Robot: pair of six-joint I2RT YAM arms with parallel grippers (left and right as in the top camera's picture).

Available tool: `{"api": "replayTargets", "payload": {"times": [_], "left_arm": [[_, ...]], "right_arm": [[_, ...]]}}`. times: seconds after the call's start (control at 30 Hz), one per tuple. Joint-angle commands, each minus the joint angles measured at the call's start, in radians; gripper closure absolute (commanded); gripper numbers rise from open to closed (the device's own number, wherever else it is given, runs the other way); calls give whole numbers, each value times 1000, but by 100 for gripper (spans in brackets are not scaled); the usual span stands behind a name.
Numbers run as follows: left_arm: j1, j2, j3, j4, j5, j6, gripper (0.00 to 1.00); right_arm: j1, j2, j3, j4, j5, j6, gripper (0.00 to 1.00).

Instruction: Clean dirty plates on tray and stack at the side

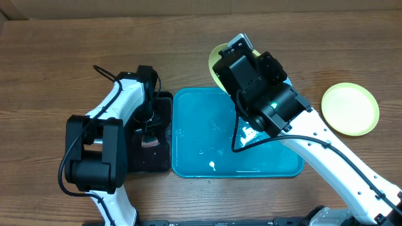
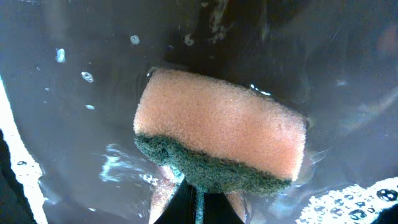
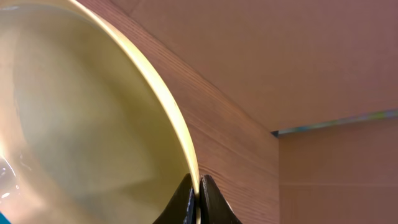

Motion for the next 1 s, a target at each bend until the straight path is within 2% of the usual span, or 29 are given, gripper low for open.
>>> {"api": "replayTargets", "payload": {"times": [0.0, 0.33, 0.9, 0.97], "left_arm": [[-10, -12, -16, 8, 17, 20, 96], [-10, -11, -16, 7, 17, 20, 96], [-10, -11, -16, 9, 17, 20, 96], [-10, -11, -16, 8, 17, 20, 96]], "right_arm": [[5, -1, 15, 9, 61, -32, 96], [8, -1, 15, 74, 127, -137, 96], [164, 5, 14, 76, 235, -119, 96], [176, 7, 14, 47, 333, -85, 96]]}}
